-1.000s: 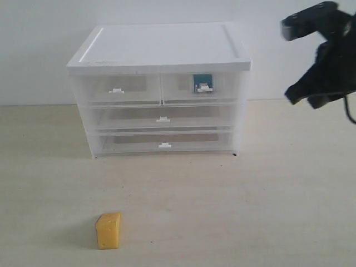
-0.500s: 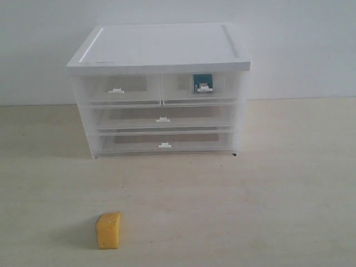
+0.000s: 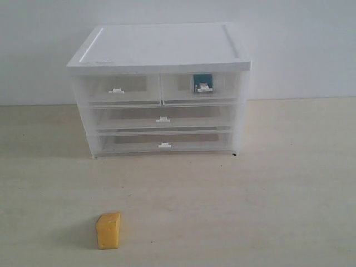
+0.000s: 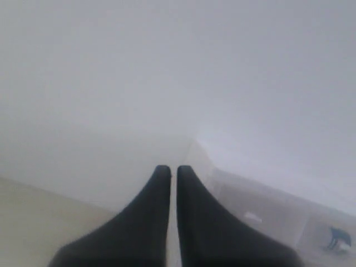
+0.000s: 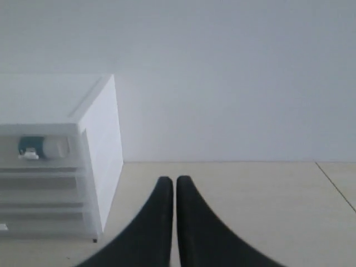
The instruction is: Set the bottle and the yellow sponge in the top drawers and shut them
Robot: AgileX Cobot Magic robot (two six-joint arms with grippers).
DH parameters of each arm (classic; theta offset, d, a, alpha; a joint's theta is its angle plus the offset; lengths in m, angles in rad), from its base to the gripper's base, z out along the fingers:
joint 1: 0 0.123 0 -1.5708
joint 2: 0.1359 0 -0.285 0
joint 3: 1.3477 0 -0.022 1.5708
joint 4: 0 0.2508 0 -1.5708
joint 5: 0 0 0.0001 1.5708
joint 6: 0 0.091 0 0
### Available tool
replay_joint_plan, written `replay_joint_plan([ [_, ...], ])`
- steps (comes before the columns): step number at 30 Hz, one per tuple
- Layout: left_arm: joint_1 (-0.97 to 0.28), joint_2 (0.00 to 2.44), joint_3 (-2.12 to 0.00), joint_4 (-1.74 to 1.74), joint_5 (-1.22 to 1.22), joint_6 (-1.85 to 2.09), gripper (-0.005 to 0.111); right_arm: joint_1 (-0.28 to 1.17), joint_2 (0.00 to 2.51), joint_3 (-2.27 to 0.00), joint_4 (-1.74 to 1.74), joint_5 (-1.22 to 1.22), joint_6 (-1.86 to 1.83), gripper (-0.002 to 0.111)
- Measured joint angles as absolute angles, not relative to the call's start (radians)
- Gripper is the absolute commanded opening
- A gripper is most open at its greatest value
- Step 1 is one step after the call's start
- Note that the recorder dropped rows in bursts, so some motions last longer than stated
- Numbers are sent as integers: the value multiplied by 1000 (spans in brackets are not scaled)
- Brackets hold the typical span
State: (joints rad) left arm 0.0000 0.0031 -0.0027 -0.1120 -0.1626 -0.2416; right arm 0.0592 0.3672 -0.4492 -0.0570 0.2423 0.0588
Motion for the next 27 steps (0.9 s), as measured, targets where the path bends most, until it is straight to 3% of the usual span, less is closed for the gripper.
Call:
replay_joint_plan([
  [12,0,29,-63,-49,-318,-380,4,59,109,-301,7,161,79,0],
  [27,-11,667,-450,365,-223,-516,4,59,109,-126,11,64,36,0],
])
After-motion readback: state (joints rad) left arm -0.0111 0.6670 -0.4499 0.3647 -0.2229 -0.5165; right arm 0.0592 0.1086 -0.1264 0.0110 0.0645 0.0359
